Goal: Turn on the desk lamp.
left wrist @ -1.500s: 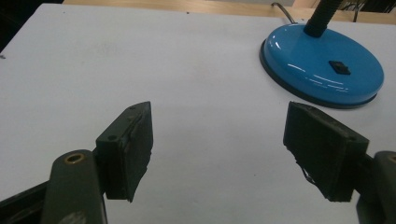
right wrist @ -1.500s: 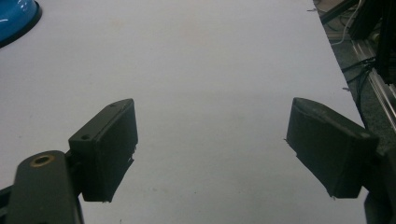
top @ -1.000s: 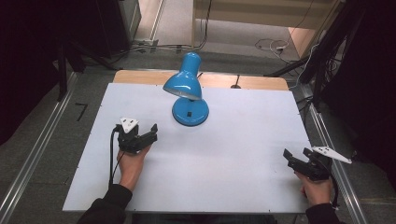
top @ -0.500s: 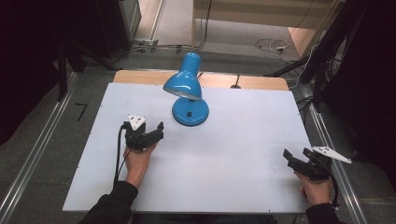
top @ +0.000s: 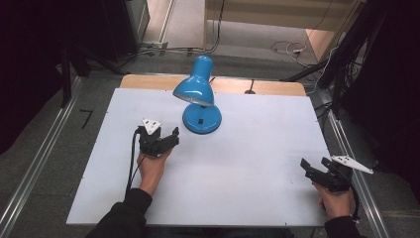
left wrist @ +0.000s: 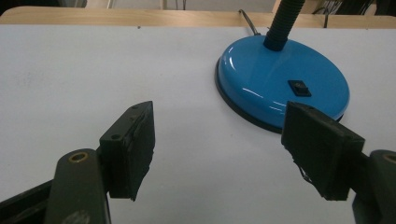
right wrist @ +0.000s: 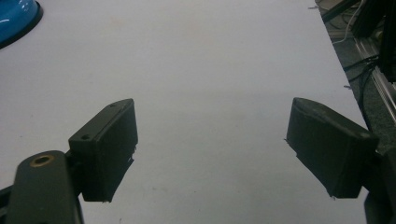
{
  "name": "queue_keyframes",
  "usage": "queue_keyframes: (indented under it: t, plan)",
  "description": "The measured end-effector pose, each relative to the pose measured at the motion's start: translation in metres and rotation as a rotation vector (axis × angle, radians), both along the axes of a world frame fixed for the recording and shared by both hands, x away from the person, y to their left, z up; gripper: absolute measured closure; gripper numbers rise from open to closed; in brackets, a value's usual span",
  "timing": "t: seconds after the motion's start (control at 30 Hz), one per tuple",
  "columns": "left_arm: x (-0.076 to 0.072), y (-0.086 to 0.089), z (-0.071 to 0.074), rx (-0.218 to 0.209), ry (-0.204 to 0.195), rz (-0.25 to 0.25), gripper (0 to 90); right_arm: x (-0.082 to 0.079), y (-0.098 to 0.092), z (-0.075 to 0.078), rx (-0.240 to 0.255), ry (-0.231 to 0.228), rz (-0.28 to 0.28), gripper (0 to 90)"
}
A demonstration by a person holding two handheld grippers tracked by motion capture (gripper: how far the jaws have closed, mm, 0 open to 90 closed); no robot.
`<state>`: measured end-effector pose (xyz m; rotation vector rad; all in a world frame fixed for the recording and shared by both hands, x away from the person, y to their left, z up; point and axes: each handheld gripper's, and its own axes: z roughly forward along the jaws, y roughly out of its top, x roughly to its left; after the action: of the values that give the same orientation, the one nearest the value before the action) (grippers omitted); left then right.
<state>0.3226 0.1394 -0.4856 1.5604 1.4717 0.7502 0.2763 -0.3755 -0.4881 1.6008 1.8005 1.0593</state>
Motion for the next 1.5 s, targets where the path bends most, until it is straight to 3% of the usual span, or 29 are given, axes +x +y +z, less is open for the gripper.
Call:
queue_keyframes:
  t: [0.77, 0.9, 1.23, 1.5]
  plan:
    - [0.019, -0.025, -0.003, 0.02, 0.013, -0.023, 28.1, -0.001, 0.001, 0.001, 0.006, -0.004, 0.01, 15.1]
    - [0.024, -0.03, 0.0, 0.012, -0.005, -0.032, 30.7, -0.001, 0.001, 0.001, 0.011, -0.001, 0.009, 15.1]
    - [0.031, -0.038, 0.0, 0.0, -0.01, -0.054, 42.2, -0.002, 0.0, 0.001, 0.01, 0.0, 0.012, 15.1]
    - [0.038, -0.044, -0.002, 0.012, -0.008, -0.059, 44.4, -0.001, 0.0, 0.001, 0.013, -0.001, 0.013, 15.1]
